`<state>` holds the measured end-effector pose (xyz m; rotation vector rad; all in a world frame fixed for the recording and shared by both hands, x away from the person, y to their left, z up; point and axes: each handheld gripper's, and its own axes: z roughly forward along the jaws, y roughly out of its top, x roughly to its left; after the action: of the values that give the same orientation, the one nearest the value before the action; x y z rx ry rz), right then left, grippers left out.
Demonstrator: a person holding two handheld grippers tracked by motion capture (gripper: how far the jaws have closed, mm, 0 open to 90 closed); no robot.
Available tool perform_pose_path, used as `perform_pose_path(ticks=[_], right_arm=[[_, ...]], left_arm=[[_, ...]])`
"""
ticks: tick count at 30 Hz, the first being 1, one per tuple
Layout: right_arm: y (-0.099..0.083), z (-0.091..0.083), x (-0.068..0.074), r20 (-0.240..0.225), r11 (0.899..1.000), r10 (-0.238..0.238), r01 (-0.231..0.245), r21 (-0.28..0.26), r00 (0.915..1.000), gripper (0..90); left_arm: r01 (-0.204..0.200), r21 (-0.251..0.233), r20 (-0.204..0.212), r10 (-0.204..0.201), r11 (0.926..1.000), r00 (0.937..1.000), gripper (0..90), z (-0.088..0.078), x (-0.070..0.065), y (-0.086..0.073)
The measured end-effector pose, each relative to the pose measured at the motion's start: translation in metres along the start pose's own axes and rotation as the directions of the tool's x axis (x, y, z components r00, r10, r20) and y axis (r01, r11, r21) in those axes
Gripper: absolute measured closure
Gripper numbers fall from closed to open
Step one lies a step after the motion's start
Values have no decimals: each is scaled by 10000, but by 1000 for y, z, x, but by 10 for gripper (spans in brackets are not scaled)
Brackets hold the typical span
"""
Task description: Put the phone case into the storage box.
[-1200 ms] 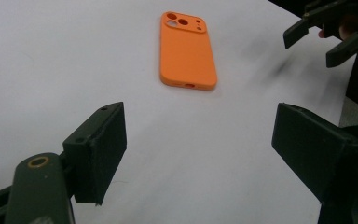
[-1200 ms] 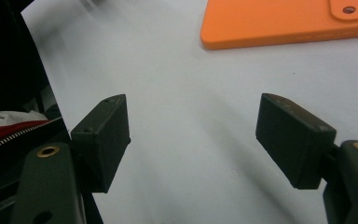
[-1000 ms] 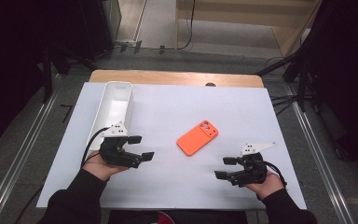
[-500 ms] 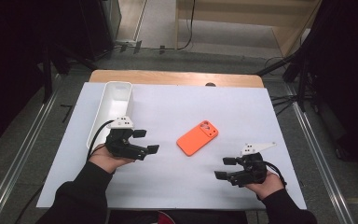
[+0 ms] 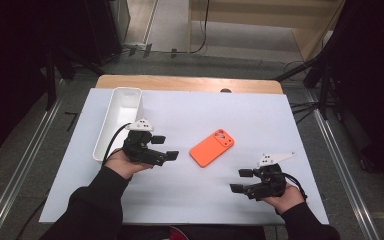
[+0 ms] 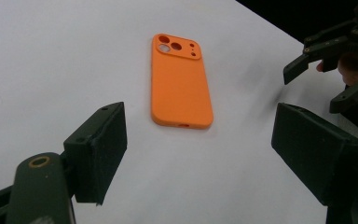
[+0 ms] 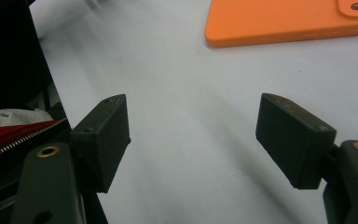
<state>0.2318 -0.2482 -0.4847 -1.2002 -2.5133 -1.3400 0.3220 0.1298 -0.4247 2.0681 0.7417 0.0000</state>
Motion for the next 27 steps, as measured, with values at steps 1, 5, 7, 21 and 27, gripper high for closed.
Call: perform_pose_path(ticks=[1,5,7,21,27], right_arm=[[0,0,0,-11,10000,16,-16,9,10000,248],[0,0,0,-21,10000,1,-1,13,10000,248],[0,0,0,-11,10000,-17,17,11,10000,248],[0,0,0,-25,10000,-45,45,11,10000,248],[0,0,0,-23,10000,1,-2,-23,10000,248]], left_arm=[[-84,41,-80,85,10000,9999,185,2,0,1],[-260,54,-166,261,9996,9995,185,8,-1,6],[-222,122,-128,224,9997,9997,185,11,-1,9],[-694,318,-171,699,9971,9974,186,29,-4,25],[-746,278,-85,748,9968,9972,185,36,-5,31]])
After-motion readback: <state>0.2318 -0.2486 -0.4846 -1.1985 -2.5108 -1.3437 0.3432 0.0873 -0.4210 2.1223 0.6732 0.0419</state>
